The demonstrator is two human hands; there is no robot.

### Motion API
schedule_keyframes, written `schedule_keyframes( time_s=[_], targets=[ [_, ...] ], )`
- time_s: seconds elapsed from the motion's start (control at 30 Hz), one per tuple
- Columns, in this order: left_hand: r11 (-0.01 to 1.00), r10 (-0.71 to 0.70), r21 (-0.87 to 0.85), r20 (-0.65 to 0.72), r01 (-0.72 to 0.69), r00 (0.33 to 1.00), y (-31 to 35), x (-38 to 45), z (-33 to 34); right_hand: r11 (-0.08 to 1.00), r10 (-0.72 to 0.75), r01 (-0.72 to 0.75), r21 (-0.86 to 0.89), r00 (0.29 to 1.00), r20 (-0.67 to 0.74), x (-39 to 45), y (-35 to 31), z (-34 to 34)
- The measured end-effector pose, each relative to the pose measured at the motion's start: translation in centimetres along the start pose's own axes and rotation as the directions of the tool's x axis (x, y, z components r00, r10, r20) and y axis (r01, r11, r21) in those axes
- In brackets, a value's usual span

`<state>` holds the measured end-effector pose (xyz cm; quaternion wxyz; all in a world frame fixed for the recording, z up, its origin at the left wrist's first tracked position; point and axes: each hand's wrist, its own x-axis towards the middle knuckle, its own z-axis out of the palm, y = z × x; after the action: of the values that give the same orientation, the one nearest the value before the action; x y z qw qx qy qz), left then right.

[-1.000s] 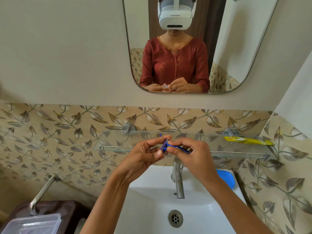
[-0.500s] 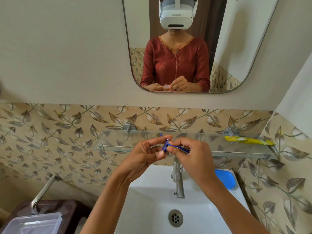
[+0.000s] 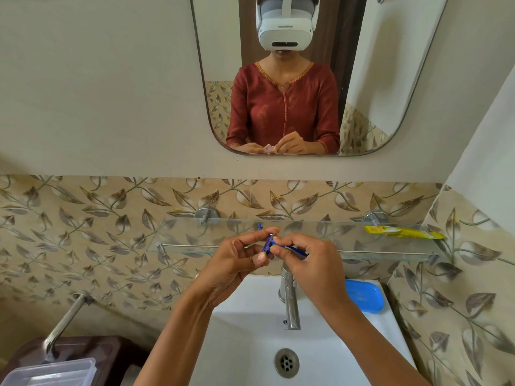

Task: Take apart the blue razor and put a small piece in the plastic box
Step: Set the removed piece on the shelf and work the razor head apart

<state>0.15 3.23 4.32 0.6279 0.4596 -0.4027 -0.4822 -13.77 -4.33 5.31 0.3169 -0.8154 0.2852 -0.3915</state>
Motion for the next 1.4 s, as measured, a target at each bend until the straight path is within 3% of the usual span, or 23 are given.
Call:
schedule_keyframes(
  time_s=[0.27, 0.5, 0.97, 1.13, 1.4],
  targets=[
    [1.000, -0.009, 0.000, 0.014, 0.009, 1.000, 0.2, 0.0, 0.1, 0.996, 0.035, -0.044, 0.084, 0.994, 0.100, 0.7, 0.0, -0.9],
    [0.998, 0.008, 0.058, -0.020, -0.007, 1.000, -0.4, 0.1, 0.0, 0.993, 0.090, -0.093, 0.071, 0.995, 0.046, 0.6, 0.1, -0.6],
    [1.000, -0.016, 0.018, -0.009, 0.017, 1.000, -0.9, 0.0, -0.6, 0.998, -0.053, 0.052, -0.043, 0.999, -0.007, 0.0, 0.0, 0.1],
    [0.997, -0.041, -0.065, 0.001, 0.041, 0.999, -0.8, -0.2, -0.7, 0.991, -0.127, 0.127, -0.046, 0.992, 0.000, -0.1, 0.2, 0.3],
    [0.973, -0.025, -0.228, 0.086, 0.045, 0.996, 0.6, -0.1, -0.5, 0.988, -0.044, 0.028, 0.154, 0.994, 0.104, 0.7, -0.7, -1.1]
  ],
)
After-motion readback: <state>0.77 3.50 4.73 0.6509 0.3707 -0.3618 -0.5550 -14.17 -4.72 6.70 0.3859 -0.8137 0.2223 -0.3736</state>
